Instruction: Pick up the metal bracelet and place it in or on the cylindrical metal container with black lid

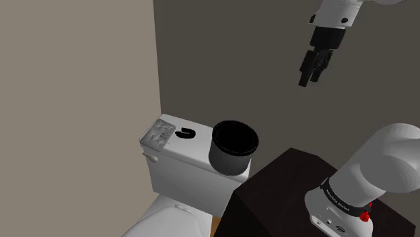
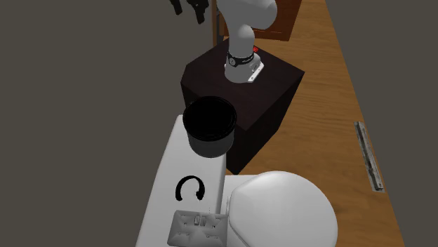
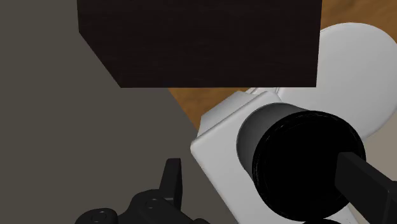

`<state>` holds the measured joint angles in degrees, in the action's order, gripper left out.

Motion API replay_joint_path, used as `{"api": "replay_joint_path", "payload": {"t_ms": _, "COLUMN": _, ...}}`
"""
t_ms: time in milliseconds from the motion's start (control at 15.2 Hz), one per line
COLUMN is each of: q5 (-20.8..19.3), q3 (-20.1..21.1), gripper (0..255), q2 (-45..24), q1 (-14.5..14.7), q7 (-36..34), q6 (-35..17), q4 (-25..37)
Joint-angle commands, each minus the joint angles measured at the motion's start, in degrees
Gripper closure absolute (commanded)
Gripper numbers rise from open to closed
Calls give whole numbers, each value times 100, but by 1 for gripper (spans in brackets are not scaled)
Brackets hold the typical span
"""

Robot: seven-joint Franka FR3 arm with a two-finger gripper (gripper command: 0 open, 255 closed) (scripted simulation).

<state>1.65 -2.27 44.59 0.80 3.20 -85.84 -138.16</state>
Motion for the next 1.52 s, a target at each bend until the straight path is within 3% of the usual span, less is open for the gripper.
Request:
{"api": "replay_joint_path", "payload": {"t_ms": 0, "q5": 0, "q3": 0, "gripper": 0, "q2": 0, "q1": 0, "q7": 0, "q6": 0, "q4": 0}}
{"api": "replay_joint_path", "payload": {"t_ms": 726, "q5": 424, "q3": 427, "gripper": 0, "q2": -1745, "q1": 487, "q7": 88, "q6": -1986, "q4": -93}}
{"api": "replay_joint_path", "payload": {"t_ms": 1452, "q5": 614, "q3": 860, "gripper": 0, "q2": -3900, "q1": 891, "q7": 175, "q6": -3519, "q4": 700}}
